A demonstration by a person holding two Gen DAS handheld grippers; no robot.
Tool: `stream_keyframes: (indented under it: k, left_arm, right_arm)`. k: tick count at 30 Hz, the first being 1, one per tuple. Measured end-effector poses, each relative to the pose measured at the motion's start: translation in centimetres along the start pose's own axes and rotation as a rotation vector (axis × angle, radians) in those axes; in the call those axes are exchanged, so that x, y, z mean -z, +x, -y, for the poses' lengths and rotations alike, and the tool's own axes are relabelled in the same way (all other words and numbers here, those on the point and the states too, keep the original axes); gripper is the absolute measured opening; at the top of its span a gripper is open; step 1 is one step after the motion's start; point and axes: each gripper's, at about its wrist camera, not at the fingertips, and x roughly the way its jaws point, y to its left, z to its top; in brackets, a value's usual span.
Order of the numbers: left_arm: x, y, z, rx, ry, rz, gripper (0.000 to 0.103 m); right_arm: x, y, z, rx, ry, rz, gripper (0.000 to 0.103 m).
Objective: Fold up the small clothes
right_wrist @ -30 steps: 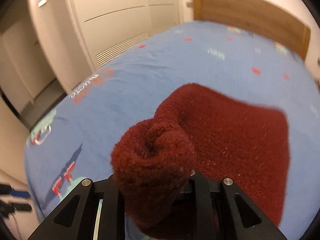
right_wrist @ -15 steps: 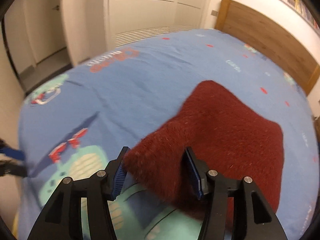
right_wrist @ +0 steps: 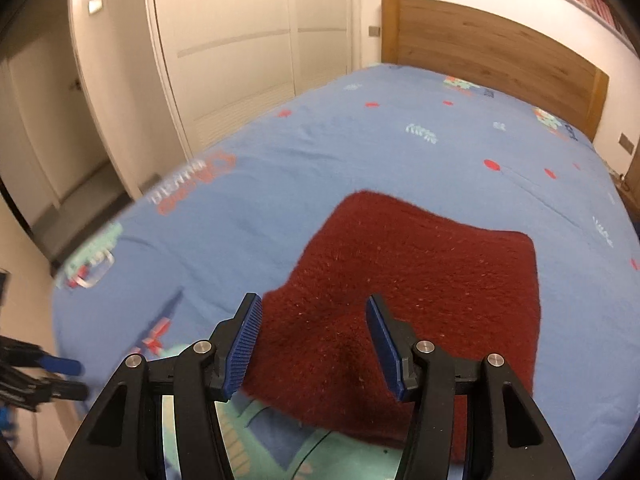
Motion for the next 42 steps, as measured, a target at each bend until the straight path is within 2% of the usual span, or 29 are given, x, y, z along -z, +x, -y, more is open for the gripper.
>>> stream_keyframes:
  k: [3,4,6,9,13,16,18,21,23,28,31,36,39,42]
  left_arm:
    - [0.0,0.1,0.0,-0.009,0.007,-0.002,0.053]
    - [0.0,0.2,0.1,-0.013,0.006,-0.003,0.053]
    - [0.0,0.3,0.0,-0.023,0.006,-0.002,0.053]
    - [0.0,0.4,0.3,-0.036,0.008,-0.002,0.053]
    - [-0.4,0.4,1.5,-0.049,0.022,0.008,0.053]
    - [-1.1,0.4,3.2,-0.056,0.059,0.027,0.053]
    - [-1.6,0.3,4.5,-0.051,0.085,0.041,0.053]
    - [-2.6,0.4,6.9,-0.019,0.139,0.074,0.059]
    - [-3.6,0.7,8.5,0.038,0.172,0.087,0.061]
    - [-7.6,3.0,12.0,0.16,0.198,0.096,0.066]
    - [-10.3,5.5,13.5,0.207,0.206,0.071,0.067]
    - [-13.8,9.8,14.1,0.204,0.208,0.03,0.067]
    - [-15.3,11.8,13.9,0.229,0.195,0.006,0.067]
    - [-16.2,13.2,13.0,0.298,0.172,-0.021,0.067]
  right_arm:
    - [0.6,3.3,-1.2,0.042,-0.047,-0.086,0.057]
    - [1.1,4.9,-1.9,0.061,-0.091,-0.142,0.057]
    - [2.4,6.7,-2.9,0.092,-0.163,-0.194,0.058]
    - [3.4,7.7,-3.3,0.121,-0.21,-0.186,0.058]
    - [3.0,8.0,-3.6,0.137,-0.221,-0.207,0.06]
    - [1.7,6.7,-3.5,0.113,-0.163,-0.202,0.06]
    - [1.0,4.8,-3.0,0.077,-0.117,-0.16,0.062]
    - [0.6,1.1,-1.0,0.032,-0.027,-0.084,0.069]
    - [0.8,-1.7,1.5,0.01,0.054,-0.033,0.077]
    - [2.1,-5.6,8.9,0.028,0.221,0.015,0.082]
    - [3.3,-5.9,12.3,0.045,0.294,0.004,0.083]
    - [4.5,-4.6,16.6,0.027,0.373,-0.01,0.092]
    - [5.4,-2.8,18.4,-0.033,0.439,-0.025,0.093]
    - [6.2,-0.9,19.8,-0.11,0.522,-0.039,0.093]
